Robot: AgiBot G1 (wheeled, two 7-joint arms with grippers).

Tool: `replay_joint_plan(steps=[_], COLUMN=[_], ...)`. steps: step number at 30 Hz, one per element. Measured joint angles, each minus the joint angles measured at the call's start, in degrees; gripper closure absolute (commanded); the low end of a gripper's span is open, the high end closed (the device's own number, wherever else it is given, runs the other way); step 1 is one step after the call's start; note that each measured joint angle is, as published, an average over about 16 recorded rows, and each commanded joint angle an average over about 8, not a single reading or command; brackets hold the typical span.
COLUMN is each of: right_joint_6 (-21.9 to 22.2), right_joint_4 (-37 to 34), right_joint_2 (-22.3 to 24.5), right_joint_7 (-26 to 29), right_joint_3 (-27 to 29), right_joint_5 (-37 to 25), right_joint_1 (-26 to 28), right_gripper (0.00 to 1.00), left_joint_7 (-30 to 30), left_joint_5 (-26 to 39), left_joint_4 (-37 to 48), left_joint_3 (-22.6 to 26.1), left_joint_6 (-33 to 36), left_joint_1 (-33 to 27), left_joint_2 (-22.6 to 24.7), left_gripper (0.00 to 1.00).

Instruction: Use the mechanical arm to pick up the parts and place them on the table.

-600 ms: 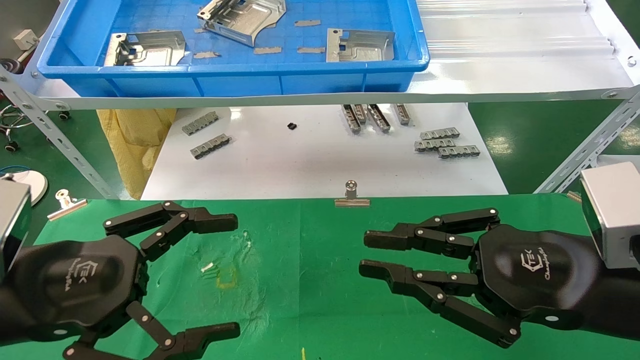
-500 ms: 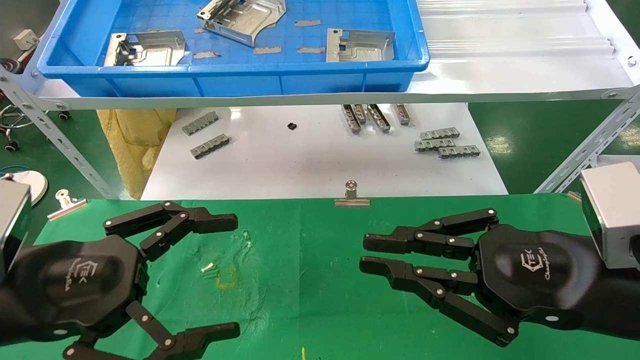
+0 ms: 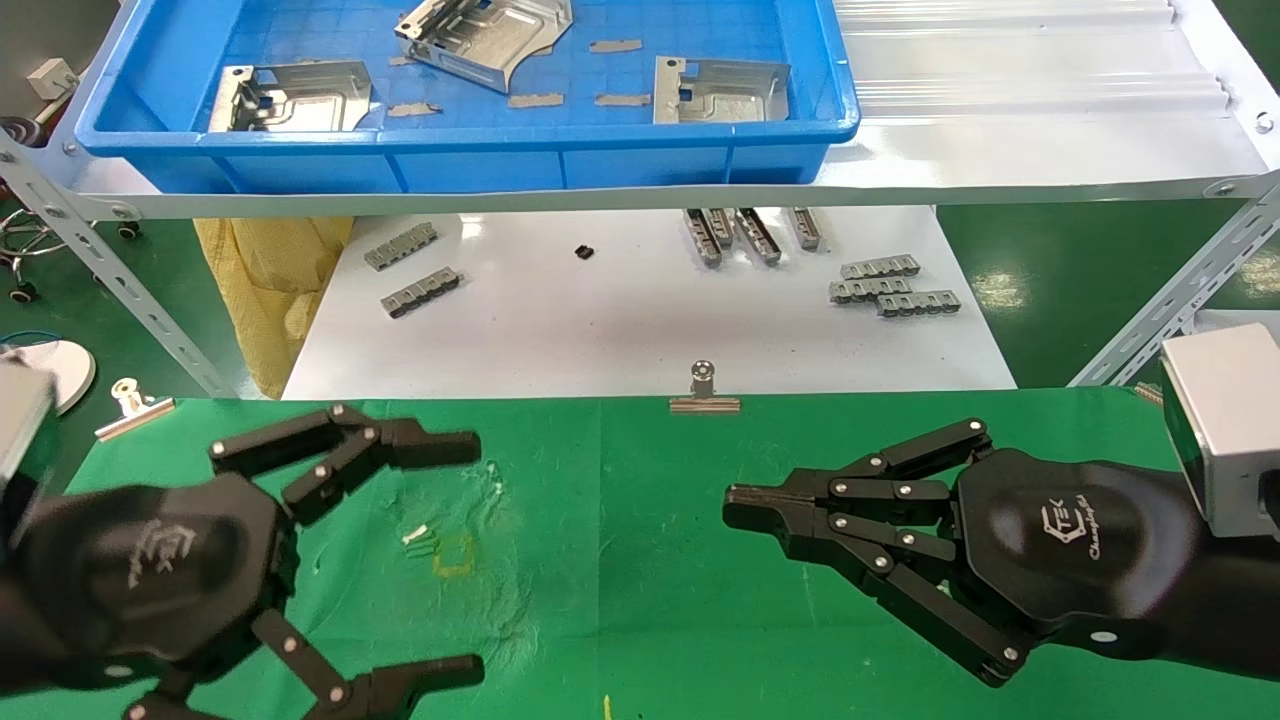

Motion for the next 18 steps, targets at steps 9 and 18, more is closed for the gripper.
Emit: replay_joint_plan(steps=[9,18], right_joint_6=[0.0,0.0], right_joint_4=[0.0,0.0], right_joint_2=[0.0,0.0], right_joint_7=[0.0,0.0], right_joint_3=[0.0,0.0], right_joint_5=[0.0,0.0], right_joint_1=[0.0,0.0], right_gripper=[1.0,1.0], left_joint_7=[-3.23,-2.51], left_joint_5=[10.8,28.36], left_joint_4=[11.51,38.22], left_joint_3=[4.72,12.71], left_joint_6=[-3.38,-14.65], left_joint_1=[-20.15,-40.83], left_joint_2=[7.75,21.24], left_gripper=[0.0,0.0])
